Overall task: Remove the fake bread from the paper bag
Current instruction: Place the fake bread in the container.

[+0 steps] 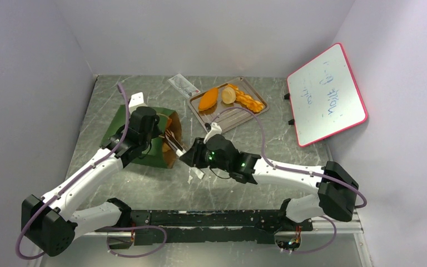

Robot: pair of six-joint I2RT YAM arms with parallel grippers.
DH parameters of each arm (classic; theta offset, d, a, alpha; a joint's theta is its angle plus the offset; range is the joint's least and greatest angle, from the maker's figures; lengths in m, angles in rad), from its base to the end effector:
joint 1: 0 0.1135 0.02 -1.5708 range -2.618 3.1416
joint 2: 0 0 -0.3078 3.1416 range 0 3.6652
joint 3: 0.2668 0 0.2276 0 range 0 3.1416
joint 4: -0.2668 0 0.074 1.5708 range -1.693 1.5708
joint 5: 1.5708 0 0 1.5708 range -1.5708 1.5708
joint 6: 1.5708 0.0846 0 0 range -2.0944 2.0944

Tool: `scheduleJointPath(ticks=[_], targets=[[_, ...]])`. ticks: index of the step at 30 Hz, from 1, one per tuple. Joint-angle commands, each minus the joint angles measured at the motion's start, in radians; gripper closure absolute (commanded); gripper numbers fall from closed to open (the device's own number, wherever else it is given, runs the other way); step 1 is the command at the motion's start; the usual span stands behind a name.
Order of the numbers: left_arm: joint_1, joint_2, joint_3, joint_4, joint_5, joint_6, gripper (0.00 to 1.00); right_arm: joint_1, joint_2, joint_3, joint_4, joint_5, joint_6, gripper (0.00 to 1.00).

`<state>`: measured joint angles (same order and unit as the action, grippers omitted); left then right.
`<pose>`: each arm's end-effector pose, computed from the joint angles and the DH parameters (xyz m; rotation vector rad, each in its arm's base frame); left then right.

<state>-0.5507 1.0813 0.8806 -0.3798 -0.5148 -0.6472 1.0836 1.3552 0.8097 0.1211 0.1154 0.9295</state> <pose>0.2142 -0.0827 0.3192 -0.3904 2.0362 -0.1787 0.1570 0.2755 0.2865 -0.0873 2.1931 1.1285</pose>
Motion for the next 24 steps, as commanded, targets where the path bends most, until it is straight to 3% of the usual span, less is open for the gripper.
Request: scheduleJointPath(ticks=[1,9,24], targets=[[0.011,0.001,0.021,0.053,0.020,-0.005,0.93,-0.037,0.038,0.082,0.062,-0.059,-0.036,0.80],[0.012,0.006,0.042,0.042,0.007,-0.005,0.93,-0.090,0.175,0.142,0.133,-0.168,-0.012,0.80],[0.032,0.022,0.008,0.074,0.015,-0.014,0.93,-0.107,-0.050,0.023,0.067,-0.136,-0.011,0.80]])
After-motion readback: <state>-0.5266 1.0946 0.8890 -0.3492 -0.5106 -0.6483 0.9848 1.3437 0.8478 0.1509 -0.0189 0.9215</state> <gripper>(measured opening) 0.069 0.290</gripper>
